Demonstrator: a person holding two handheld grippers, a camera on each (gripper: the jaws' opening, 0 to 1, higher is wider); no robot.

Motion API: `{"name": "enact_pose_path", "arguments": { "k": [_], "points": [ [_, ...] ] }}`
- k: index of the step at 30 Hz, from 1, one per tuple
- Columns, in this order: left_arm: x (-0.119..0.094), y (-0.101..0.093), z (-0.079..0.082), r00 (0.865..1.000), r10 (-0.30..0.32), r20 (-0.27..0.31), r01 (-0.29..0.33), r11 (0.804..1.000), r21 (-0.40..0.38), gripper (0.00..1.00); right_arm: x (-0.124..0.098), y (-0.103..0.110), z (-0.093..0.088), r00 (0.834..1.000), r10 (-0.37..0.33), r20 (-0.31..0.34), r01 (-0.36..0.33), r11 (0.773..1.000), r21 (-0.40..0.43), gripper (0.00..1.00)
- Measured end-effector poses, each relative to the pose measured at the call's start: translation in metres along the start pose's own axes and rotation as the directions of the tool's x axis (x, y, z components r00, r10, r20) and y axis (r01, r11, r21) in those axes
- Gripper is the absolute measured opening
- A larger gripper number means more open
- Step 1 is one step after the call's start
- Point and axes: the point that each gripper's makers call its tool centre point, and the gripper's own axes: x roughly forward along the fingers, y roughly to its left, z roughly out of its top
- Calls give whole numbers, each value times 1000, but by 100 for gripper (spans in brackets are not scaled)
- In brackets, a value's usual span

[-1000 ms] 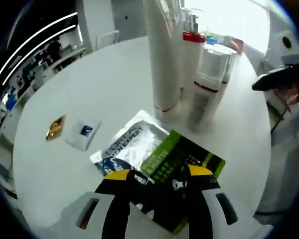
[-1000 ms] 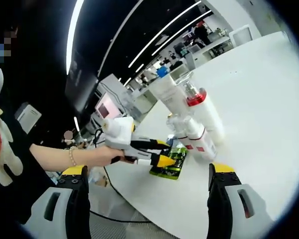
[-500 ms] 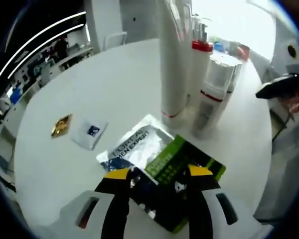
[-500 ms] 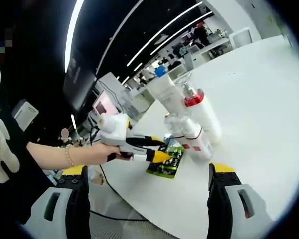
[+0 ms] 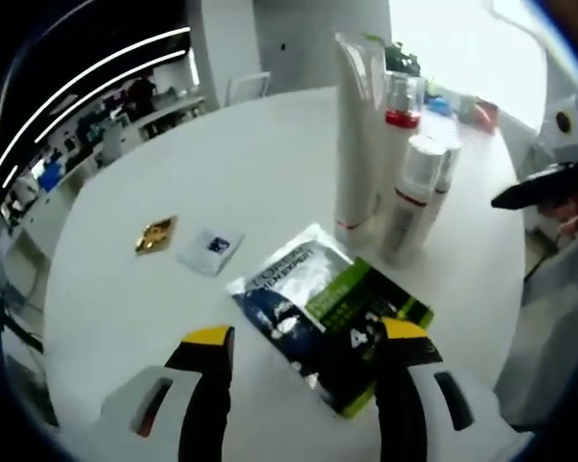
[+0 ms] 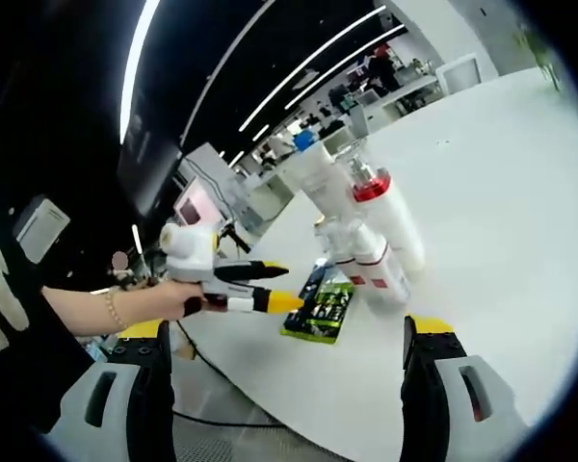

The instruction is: Arrange the skincare products in the storage area until every visible bottle or jar stands upright without overlapping.

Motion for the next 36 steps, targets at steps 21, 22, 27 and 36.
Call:
{"name": "enact_pose_path", "arguments": {
  "k": [21,22,27,36],
  "points": [
    [-51,-1,-12,992,14,126,4,991,-136,82,0,-8,-5,998,-55,-20,53,994,-98,100],
    [-54,-3,-13,992,11,128,8,989,-144,81,0,-8,-5,998,-56,-21,54,993,-102,100],
    [-65,-7,-18,987,-9,159,40,981,-191,83,0,-8,-4,998,-52,-24,49,992,-115,100],
    [-95,-5,-28,983,16,183,36,960,-278,87,-2,-8,-4,998,-51,-24,47,992,-118,100]
  ]
}}
